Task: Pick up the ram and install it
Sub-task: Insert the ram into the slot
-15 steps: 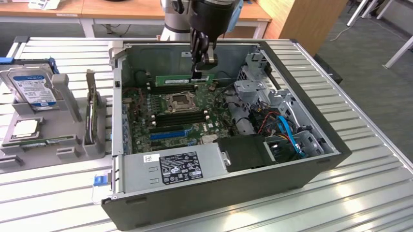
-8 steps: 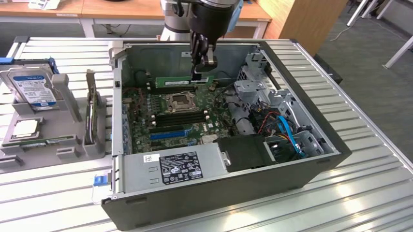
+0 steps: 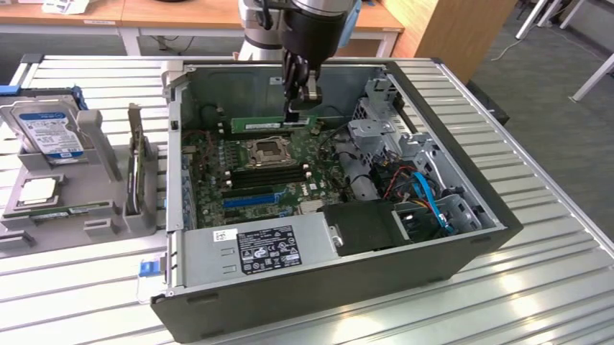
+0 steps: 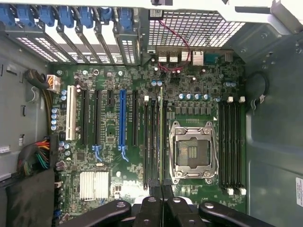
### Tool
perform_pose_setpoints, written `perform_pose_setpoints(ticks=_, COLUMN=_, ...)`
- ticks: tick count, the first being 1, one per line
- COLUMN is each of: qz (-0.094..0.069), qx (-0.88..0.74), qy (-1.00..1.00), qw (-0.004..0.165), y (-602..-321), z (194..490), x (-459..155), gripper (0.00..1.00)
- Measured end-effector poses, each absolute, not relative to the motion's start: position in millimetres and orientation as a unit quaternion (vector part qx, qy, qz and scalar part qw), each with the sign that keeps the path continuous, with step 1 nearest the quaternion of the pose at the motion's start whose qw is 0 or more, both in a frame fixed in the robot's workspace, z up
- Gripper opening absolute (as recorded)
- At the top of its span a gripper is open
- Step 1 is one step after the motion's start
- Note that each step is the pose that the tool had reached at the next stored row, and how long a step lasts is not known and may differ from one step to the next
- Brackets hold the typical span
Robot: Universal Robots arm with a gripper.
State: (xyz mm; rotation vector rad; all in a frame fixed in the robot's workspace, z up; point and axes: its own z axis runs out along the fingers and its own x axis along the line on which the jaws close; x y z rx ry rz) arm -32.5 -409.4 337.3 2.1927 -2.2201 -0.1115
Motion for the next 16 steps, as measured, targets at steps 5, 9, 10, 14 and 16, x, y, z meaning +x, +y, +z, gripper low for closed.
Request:
perform_pose_setpoints(ticks=5, qz=-0.036, qx=0.702, qy=-0.711, qw=0.010, y=-409, z=329, x=-33, gripper=0.11)
perform_pose_setpoints(ticks=9, qz=-0.036, qx=0.702, qy=-0.711, qw=0.010, y=-409, z=323, x=-33, gripper=0.11)
perform_pose_setpoints(ticks=10, qz=-0.036, qx=0.702, qy=-0.711, qw=0.010, y=-409, z=321, x=-33, gripper=0.11)
perform_pose_setpoints(ticks=14, qz=-0.036, qx=0.702, qy=-0.711, qw=0.010, y=-409, z=315, x=-33, gripper=0.11)
perform_pose_setpoints(ticks=16, qz=-0.036, qx=0.702, qy=-0.711, qw=0.010, y=-409, z=311, x=-33, gripper=0.11)
